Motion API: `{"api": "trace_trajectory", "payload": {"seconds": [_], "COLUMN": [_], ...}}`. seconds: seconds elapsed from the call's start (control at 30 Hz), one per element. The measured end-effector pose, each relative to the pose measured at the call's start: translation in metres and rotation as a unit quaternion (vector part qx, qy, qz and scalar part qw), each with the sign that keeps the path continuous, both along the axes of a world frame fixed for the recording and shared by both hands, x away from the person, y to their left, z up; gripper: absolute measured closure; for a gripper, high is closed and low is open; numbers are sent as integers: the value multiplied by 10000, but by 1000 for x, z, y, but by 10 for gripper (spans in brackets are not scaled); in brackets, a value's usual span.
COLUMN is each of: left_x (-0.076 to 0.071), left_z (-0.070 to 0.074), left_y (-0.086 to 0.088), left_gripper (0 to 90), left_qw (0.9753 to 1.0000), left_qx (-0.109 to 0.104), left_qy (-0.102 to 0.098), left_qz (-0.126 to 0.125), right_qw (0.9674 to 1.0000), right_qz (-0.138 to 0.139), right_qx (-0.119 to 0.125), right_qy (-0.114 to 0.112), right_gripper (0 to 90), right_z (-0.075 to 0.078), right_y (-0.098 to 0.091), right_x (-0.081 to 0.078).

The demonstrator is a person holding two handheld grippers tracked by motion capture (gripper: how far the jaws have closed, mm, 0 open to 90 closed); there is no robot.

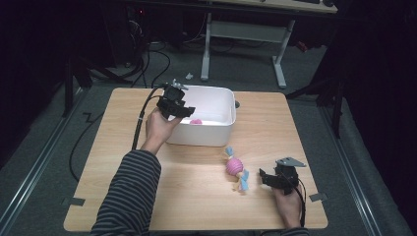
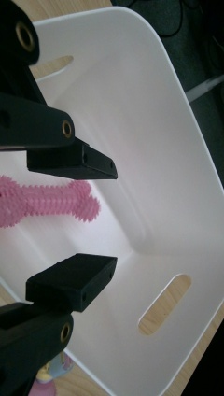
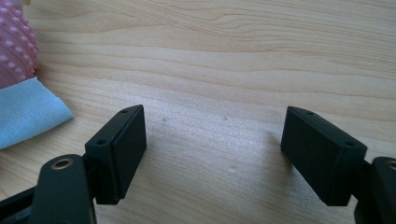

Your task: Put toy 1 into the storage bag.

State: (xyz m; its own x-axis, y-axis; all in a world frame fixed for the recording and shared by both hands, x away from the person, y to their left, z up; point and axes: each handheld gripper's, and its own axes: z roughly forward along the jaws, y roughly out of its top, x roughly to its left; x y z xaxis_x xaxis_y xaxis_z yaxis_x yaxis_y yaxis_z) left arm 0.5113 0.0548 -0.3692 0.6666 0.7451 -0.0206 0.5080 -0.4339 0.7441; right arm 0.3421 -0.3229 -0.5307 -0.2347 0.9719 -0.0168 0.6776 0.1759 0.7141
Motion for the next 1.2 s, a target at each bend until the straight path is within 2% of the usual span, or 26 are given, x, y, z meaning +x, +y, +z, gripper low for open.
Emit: {"api": "trace_trajectory", "payload": {"seconds": [0.17, 0.67, 1.2], "left_x": [-13, -36, -63], "left_z": [7, 18, 15], "left_y": [7, 24, 43], "left_gripper": [496, 475, 457], "left_qw": [9996, 9980, 9966], "left_qx": [-107, -365, -496], "left_qy": [-263, -515, -660], "left_qz": [9, -15, 8], "right_qw": [10000, 10000, 10000], "right_qz": [-1, 1, -1], "right_qx": [1, 0, -4], "right_qy": [0, 1, 0], "right_gripper": [224, 224, 224], "right_z": [0, 0, 0], "right_y": [0, 0, 0], "right_x": [0, 0, 0]}}
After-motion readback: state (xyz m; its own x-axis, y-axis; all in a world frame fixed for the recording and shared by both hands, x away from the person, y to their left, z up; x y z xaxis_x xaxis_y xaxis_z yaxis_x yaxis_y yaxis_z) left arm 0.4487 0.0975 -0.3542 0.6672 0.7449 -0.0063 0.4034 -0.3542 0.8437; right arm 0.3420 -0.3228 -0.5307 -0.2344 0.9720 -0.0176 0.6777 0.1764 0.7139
